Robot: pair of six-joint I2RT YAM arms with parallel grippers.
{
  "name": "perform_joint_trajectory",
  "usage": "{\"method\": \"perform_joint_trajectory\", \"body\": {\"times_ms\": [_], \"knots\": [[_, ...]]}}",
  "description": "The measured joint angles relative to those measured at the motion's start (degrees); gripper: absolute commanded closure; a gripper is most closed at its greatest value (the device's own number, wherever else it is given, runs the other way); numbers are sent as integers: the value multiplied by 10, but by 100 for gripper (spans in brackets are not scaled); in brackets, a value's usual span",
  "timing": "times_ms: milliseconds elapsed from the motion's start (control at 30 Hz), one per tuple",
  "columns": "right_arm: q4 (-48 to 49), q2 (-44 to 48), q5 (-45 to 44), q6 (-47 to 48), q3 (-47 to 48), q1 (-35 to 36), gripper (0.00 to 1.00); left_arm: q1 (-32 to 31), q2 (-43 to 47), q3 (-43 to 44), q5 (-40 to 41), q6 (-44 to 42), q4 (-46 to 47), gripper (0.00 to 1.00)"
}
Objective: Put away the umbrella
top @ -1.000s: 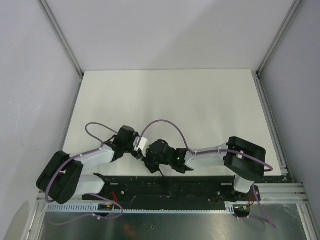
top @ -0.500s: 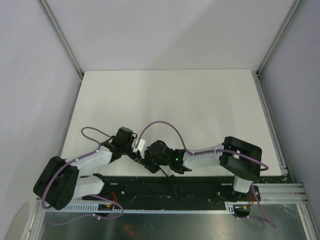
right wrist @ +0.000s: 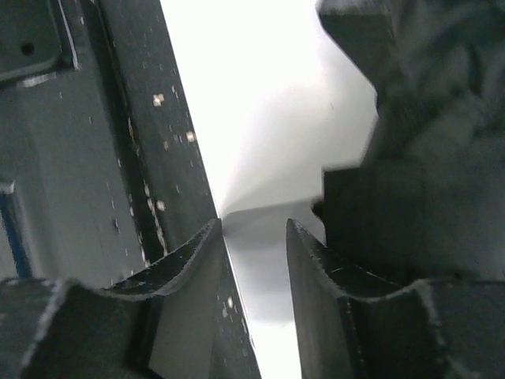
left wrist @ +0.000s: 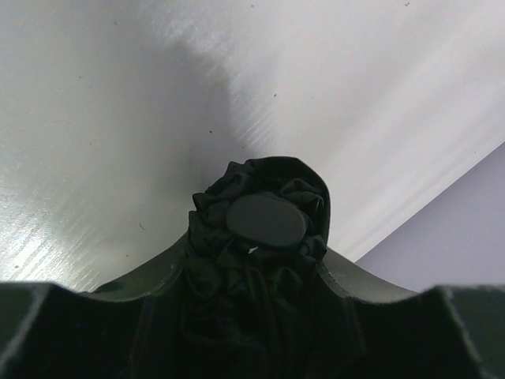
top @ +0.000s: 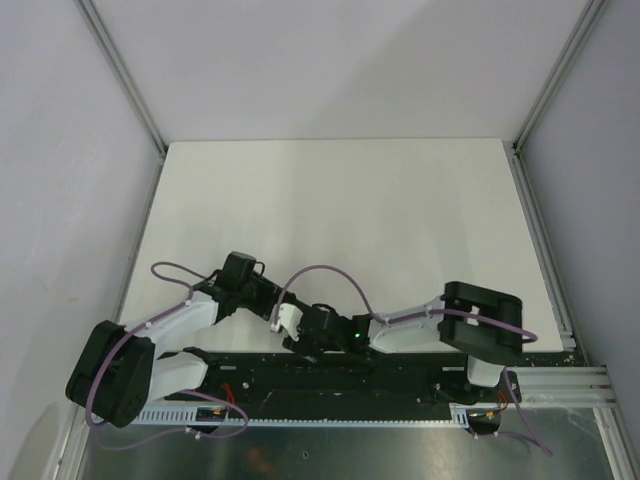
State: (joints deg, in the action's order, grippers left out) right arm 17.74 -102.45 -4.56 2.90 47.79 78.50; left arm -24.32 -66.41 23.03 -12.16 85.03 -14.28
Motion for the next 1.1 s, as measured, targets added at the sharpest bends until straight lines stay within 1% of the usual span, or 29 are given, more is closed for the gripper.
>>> {"method": "perform_joint_trajectory", "body": {"times_ms": [67,133,267,333,433,533,667,800,867,933,1000,1067,1100], "knots": [[-19,30,27,-9,-19,-14,44,0,5,0,0,0,0,100],[-38,88,58,-23,-40,-21,37,0,15,0,0,-1,-1,100],[-50,250,111,-58,-54,-29,28,0,55,0,0,-16,-9,100],[-50,326,127,-83,-53,-49,25,0,74,0,2,-28,-12,100],[-59,429,142,-142,-48,-136,23,0,106,5,5,-63,-17,100],[-91,490,150,-193,-41,-240,23,0,136,22,13,-103,-19,100],[-164,513,183,-235,-38,-341,22,0,184,62,36,-186,-11,100],[-243,493,220,-253,-37,-412,22,-19,219,131,96,-317,3,100],[-273,485,232,-256,-37,-433,22,-59,231,162,153,-392,21,100],[-289,484,240,-257,-37,-440,22,-116,238,181,214,-467,50,100],[-297,485,248,-258,-37,-444,21,-166,241,181,264,-534,92,100],[-303,485,253,-258,-37,-446,21,-223,235,164,322,-614,161,100],[-304,485,255,-257,-37,-447,21,-240,229,155,341,-641,187,100]]}}
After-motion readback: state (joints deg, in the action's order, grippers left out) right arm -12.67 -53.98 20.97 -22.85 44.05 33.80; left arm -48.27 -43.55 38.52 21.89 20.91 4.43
